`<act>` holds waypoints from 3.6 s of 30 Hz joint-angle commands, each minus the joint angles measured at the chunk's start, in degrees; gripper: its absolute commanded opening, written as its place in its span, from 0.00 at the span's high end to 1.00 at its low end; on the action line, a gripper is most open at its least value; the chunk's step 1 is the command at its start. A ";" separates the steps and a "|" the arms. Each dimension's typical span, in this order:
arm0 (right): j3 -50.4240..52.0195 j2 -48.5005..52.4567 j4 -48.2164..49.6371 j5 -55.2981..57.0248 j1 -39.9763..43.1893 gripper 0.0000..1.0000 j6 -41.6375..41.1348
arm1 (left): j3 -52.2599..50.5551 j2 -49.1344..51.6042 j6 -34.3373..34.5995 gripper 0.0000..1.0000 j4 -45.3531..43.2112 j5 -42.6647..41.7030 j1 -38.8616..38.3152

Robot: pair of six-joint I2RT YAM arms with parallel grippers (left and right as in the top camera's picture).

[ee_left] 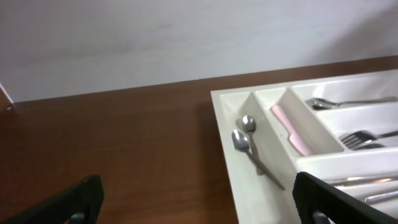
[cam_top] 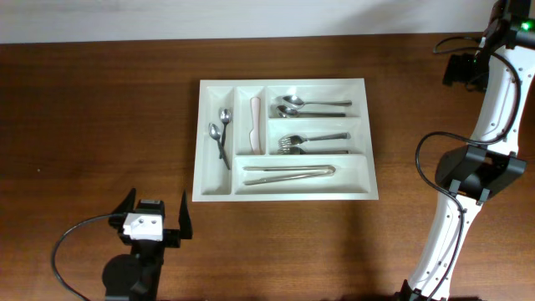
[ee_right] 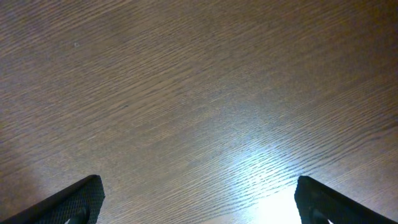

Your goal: Pack container

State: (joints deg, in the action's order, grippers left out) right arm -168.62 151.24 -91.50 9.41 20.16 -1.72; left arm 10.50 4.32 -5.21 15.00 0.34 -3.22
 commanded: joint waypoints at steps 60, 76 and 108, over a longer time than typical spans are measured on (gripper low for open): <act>-0.02 0.44 0.04 0.09 -0.17 0.01 -0.70 | -4.31 -4.02 -1.77 0.01 5.44 0.90 0.28; -0.02 -2.99 0.02 0.11 -4.24 0.01 -0.70 | -4.31 -4.02 -1.77 0.01 5.44 0.90 0.28; 64.04 -76.30 42.25 -4.07 -8.59 0.01 -12.55 | -4.31 -4.02 -1.77 0.01 5.44 0.90 0.28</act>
State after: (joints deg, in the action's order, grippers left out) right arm -110.74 81.28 -51.20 8.19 11.49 -13.52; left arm 6.55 0.86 -6.26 20.40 0.67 -3.25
